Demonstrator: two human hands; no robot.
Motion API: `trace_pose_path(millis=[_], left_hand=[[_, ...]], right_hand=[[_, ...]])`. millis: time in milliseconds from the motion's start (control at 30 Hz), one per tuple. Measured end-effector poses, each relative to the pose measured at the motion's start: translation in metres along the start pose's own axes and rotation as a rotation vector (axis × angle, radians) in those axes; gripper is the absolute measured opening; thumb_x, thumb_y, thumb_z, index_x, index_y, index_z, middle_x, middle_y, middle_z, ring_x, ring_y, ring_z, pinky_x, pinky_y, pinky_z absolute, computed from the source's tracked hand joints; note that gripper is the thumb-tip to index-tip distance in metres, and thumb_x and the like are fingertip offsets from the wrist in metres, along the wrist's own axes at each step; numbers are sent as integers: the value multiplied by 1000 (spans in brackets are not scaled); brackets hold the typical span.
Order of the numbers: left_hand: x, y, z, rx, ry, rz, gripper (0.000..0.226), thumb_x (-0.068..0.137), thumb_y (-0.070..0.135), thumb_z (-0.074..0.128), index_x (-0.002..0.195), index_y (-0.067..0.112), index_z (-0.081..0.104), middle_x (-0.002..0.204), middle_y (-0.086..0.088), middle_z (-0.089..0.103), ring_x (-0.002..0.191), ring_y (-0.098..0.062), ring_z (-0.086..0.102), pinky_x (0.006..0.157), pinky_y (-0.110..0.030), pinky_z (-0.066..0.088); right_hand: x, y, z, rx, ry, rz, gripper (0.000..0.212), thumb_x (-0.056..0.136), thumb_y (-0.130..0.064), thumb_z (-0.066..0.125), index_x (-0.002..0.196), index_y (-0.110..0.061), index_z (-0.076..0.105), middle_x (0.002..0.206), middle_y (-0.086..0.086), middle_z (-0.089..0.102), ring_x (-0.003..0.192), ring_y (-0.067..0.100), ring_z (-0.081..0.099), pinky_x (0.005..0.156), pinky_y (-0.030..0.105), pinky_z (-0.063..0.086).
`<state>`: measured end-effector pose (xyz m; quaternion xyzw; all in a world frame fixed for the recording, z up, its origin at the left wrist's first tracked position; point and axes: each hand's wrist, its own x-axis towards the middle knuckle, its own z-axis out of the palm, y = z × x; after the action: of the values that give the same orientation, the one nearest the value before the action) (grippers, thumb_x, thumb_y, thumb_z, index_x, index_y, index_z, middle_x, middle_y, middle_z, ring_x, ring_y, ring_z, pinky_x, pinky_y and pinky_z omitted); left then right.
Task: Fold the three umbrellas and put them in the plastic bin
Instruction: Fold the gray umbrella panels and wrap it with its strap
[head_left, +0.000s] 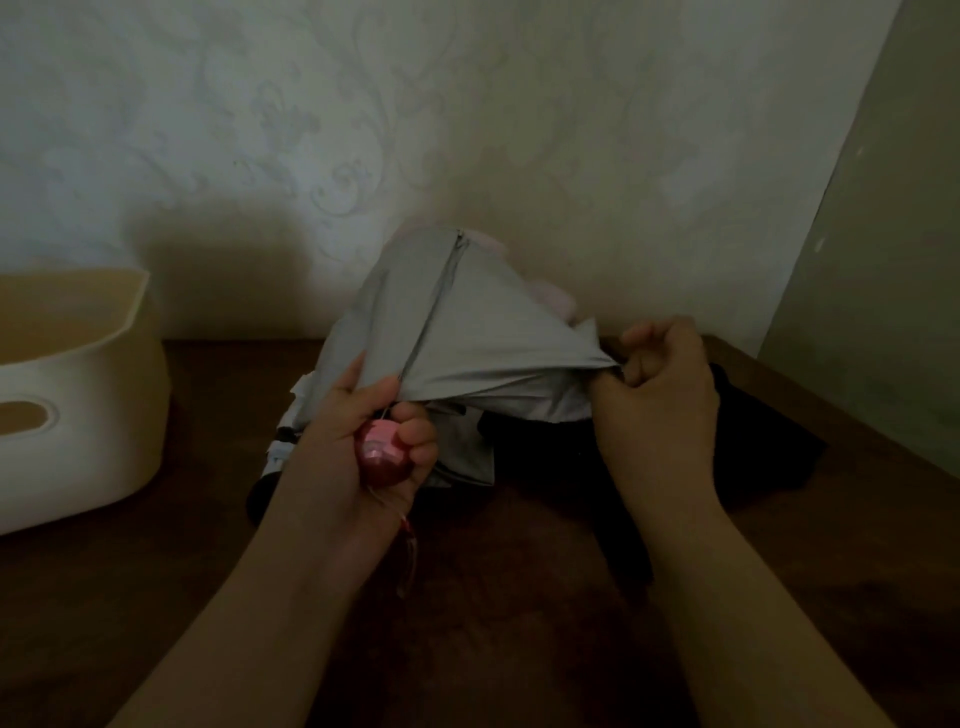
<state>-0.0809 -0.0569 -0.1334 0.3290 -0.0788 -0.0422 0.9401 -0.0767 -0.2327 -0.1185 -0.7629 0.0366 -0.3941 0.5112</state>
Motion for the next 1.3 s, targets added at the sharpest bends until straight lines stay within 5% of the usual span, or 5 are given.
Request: trace_pose_path(millis=[333, 667, 900, 1067, 1300], left_hand=[[10, 7, -10, -43, 53, -28, 22, 72, 13, 53, 89, 19, 40, 50, 2, 44, 35, -7, 43, 33, -16, 37], [13, 16, -18, -198, -46, -44, 87, 13, -1, 90, 81, 16, 37, 53, 1, 45, 37, -10, 47, 34, -20, 40], [7, 7, -10, -43, 24, -59, 21, 77, 8, 52, 89, 19, 40, 50, 2, 44, 35, -7, 43, 34, -15, 37], [9, -1, -8, 144, 88, 86, 32, 92, 4, 43, 116, 26, 44, 45, 1, 47, 34, -8, 44, 35, -15, 38], [9, 3, -9, 81, 67, 68, 29, 92, 6, 43, 114, 24, 42, 47, 0, 46, 35, -8, 44, 33, -17, 38]], right_hand=[[2, -7, 6, 443, -396, 378, 48, 100, -22, 43, 144, -27, 26, 75, 1, 73, 61, 12, 69, 49, 21, 51], [1, 1, 3, 186, -426, 133, 23, 87, -22, 65, 102, -39, 63, 93, -7, 65, 76, 4, 62, 62, 17, 48], [1, 4, 4, 248, -112, 82, 16, 85, -18, 68, 73, -22, 58, 80, -4, 66, 65, 1, 62, 54, 17, 48], [-2, -1, 1, 80, 78, -136, 27, 81, -7, 63, 71, -25, 46, 85, -2, 55, 73, -2, 52, 63, 5, 38], [-2, 5, 5, 100, -168, -234, 51, 93, -6, 48, 111, -54, 39, 131, -4, 43, 97, -17, 47, 72, 2, 40]])
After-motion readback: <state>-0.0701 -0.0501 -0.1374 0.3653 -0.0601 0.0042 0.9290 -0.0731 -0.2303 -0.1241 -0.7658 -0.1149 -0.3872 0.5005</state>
